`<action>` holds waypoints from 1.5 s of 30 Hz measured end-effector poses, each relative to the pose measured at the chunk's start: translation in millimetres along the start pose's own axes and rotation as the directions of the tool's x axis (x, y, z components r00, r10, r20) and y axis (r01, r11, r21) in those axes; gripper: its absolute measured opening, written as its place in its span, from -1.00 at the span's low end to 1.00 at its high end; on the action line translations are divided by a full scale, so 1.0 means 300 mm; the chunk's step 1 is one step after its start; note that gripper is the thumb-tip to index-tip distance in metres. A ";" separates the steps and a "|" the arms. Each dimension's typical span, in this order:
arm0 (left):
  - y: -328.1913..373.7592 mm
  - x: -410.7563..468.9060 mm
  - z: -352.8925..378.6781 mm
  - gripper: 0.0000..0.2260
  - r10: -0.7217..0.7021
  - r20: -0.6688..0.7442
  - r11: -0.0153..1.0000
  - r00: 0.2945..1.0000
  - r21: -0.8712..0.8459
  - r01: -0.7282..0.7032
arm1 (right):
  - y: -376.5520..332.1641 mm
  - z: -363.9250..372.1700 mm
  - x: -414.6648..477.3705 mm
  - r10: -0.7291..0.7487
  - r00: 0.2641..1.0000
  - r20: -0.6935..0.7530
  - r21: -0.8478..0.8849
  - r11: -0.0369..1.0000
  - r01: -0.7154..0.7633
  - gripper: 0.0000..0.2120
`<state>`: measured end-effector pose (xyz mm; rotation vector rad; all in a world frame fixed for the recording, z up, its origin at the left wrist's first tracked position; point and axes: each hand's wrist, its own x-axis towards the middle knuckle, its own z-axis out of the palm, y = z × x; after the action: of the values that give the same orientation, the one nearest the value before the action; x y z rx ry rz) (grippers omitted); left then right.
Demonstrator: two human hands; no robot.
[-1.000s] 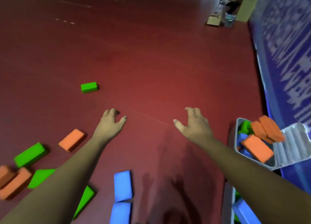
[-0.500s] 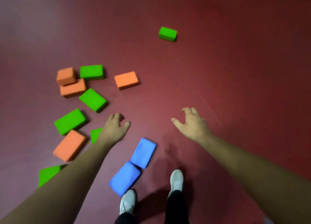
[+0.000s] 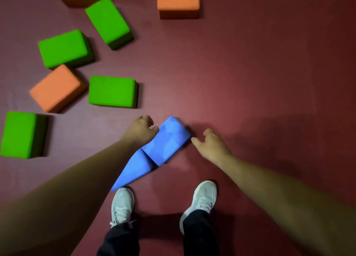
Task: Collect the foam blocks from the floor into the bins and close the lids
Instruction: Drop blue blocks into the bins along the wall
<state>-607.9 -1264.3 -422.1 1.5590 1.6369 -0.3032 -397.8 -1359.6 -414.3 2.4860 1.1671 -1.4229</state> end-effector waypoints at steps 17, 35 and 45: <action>-0.354 0.410 0.445 -0.45 -0.190 0.105 0.847 0.976 -0.485 0.217 | 0.104 0.584 0.506 0.177 0.969 0.171 0.870 0.435 -0.233 -0.46; -0.780 0.038 -0.109 -0.47 -0.233 -0.434 0.863 0.870 -0.505 -0.021 | -0.286 0.970 0.404 -0.008 0.966 0.259 -0.009 1.000 0.011 -0.16; -0.924 -0.026 -0.085 -0.44 -0.278 -0.473 0.861 0.836 -0.509 -0.002 | -0.247 1.204 0.393 -0.046 0.985 0.167 -0.007 0.999 0.048 -0.20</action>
<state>-871.4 -1307.8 -500.8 1.1712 2.0561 0.5017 -670.2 -1377.2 -688.7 2.2941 1.2038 -1.5957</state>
